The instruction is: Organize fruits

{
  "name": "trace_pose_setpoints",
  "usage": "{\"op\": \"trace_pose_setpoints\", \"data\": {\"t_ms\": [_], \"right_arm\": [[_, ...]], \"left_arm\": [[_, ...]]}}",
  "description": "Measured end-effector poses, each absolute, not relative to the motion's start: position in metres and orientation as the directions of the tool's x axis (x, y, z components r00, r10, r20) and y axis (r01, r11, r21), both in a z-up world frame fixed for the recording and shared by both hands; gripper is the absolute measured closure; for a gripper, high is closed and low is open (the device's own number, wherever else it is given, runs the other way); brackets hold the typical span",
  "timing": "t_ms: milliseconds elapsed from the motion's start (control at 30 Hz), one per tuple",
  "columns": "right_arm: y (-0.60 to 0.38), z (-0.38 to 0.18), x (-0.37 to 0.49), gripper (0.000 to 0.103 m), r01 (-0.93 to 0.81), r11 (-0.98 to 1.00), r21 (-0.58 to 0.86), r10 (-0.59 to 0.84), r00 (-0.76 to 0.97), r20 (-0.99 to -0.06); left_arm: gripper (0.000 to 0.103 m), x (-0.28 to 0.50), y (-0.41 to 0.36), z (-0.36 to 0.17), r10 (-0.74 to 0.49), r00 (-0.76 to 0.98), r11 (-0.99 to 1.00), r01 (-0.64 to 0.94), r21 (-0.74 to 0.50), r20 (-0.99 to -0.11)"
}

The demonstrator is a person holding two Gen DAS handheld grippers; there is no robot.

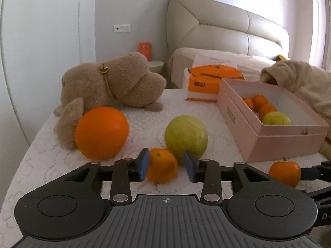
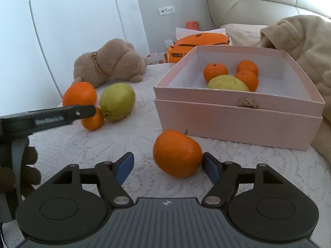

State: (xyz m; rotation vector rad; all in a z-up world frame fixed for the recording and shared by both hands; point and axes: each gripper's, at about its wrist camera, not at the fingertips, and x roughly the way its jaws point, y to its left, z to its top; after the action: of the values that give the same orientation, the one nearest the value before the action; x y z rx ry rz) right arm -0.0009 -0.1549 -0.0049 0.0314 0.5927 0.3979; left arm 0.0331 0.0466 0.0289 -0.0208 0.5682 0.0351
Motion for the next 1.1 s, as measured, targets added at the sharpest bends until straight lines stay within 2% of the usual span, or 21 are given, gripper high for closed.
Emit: {"op": "trace_pose_setpoints", "data": {"t_ms": [167, 300, 433, 533, 733, 933, 1100], "right_arm": [[-0.156, -0.006, 0.001, 0.024, -0.363, 0.916, 0.17, 0.395, 0.748, -0.534], [-0.156, -0.007, 0.002, 0.023, -0.364, 0.916, 0.169, 0.396, 0.747, -0.535], [-0.155, -0.007, 0.001, 0.022, -0.365, 0.916, 0.168, 0.395, 0.746, -0.535], [-0.155, -0.008, 0.002, 0.022, -0.366, 0.916, 0.166, 0.396, 0.746, -0.536], [-0.155, -0.008, 0.002, 0.021, -0.366, 0.916, 0.166, 0.396, 0.746, -0.535], [-0.154, -0.008, 0.001, 0.021, -0.36, 0.919, 0.158, 0.386, 0.75, -0.537], [-0.153, -0.008, -0.002, 0.021, -0.34, 0.931, 0.135, 0.357, 0.762, -0.541]], "left_arm": [[0.055, 0.043, 0.047, 0.027, 0.101, 0.817, 0.995, -0.092, 0.045, -0.568], [0.055, 0.049, 0.062, 0.021, 0.129, 0.797, 0.989, -0.15, 0.013, -0.59], [0.053, 0.056, 0.078, 0.012, 0.08, 0.771, 0.982, -0.169, -0.083, -0.631], [0.057, 0.053, 0.079, 0.012, 0.08, 0.786, 0.98, -0.174, -0.095, -0.613], [0.058, 0.042, 0.082, 0.013, 0.061, 0.807, 0.975, -0.174, -0.137, -0.587], [0.058, 0.015, 0.073, 0.016, -0.023, 0.832, 0.969, -0.118, -0.217, -0.555], [0.058, -0.006, 0.058, 0.012, -0.089, 0.837, 0.973, -0.042, -0.227, -0.539]]}}
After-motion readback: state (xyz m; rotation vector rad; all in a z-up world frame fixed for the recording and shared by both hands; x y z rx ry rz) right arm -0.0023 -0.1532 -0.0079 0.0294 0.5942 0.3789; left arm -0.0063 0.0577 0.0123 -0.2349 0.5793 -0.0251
